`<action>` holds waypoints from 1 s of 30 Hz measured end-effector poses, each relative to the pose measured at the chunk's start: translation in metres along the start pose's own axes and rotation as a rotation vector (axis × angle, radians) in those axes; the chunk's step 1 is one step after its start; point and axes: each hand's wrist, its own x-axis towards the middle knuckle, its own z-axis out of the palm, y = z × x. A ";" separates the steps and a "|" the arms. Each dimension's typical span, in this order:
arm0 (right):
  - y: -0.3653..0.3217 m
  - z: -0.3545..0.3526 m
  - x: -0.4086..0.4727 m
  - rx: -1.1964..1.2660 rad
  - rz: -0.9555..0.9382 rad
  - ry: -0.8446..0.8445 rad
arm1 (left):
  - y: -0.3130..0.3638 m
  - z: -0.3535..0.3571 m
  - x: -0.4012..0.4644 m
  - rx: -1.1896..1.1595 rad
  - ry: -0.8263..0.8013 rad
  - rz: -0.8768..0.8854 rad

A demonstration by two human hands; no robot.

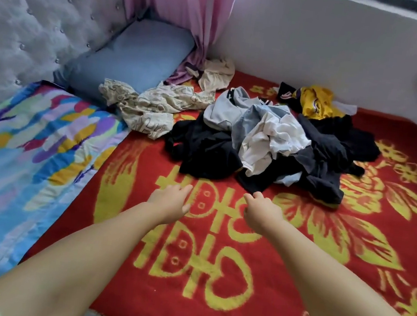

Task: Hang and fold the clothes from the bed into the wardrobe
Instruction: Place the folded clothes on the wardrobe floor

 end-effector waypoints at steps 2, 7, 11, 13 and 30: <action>0.001 0.005 0.038 0.009 -0.011 -0.020 | -0.004 0.012 0.028 -0.029 -0.026 -0.022; -0.011 0.040 0.123 0.048 -0.057 -0.077 | -0.032 0.058 0.100 -0.038 -0.101 -0.052; -0.014 0.070 0.183 0.032 -0.039 -0.080 | -0.055 0.091 0.165 -0.076 -0.062 -0.085; -0.012 0.084 0.221 0.045 -0.003 -0.038 | -0.068 0.107 0.208 -0.106 -0.019 -0.108; -0.037 0.118 0.354 0.440 0.200 0.047 | -0.078 0.146 0.336 -0.746 0.051 -0.297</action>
